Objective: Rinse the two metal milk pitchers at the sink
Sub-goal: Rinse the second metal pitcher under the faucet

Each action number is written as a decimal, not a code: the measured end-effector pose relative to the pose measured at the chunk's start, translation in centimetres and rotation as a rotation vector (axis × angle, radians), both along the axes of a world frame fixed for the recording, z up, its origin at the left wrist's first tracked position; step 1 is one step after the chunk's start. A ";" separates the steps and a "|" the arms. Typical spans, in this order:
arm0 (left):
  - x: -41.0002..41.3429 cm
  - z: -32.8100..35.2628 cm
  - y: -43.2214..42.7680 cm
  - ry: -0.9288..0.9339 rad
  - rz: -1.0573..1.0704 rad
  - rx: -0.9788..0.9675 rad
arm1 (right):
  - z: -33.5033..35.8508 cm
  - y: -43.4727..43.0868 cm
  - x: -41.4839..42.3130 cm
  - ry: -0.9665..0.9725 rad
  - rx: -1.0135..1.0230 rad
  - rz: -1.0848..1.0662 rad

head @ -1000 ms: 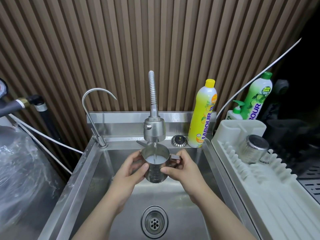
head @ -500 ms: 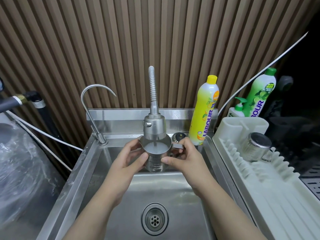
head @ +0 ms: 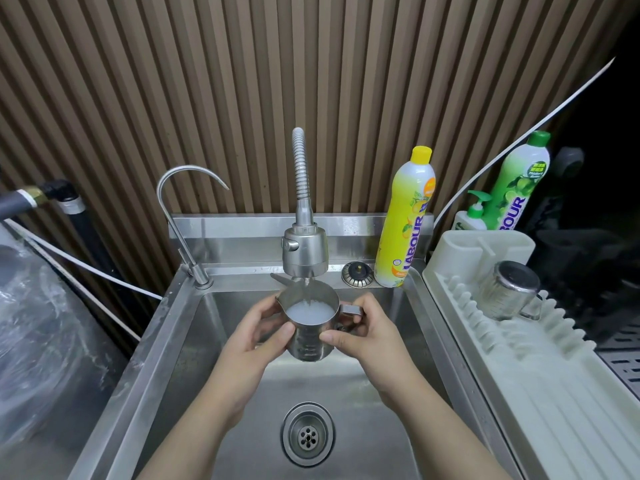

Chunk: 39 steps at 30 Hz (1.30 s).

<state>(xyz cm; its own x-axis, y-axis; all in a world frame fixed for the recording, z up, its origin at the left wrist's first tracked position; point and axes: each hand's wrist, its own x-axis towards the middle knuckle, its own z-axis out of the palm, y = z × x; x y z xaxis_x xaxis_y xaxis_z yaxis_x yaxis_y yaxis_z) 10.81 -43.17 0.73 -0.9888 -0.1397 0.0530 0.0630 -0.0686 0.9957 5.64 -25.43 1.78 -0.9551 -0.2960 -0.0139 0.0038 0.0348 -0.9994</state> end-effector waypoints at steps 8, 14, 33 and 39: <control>0.2 -0.2 0.0 -0.012 0.018 -0.008 | -0.2 0.0 0.0 -0.008 -0.008 -0.001; 0.2 0.0 -0.1 -0.022 0.023 -0.010 | 0.0 0.0 0.1 -0.009 -0.010 -0.002; 0.3 0.2 0.2 -0.013 0.031 0.019 | 0.4 0.1 0.1 0.011 0.005 0.013; 0.3 0.3 0.2 -0.010 0.035 0.030 | 0.4 0.1 0.1 0.002 0.011 0.005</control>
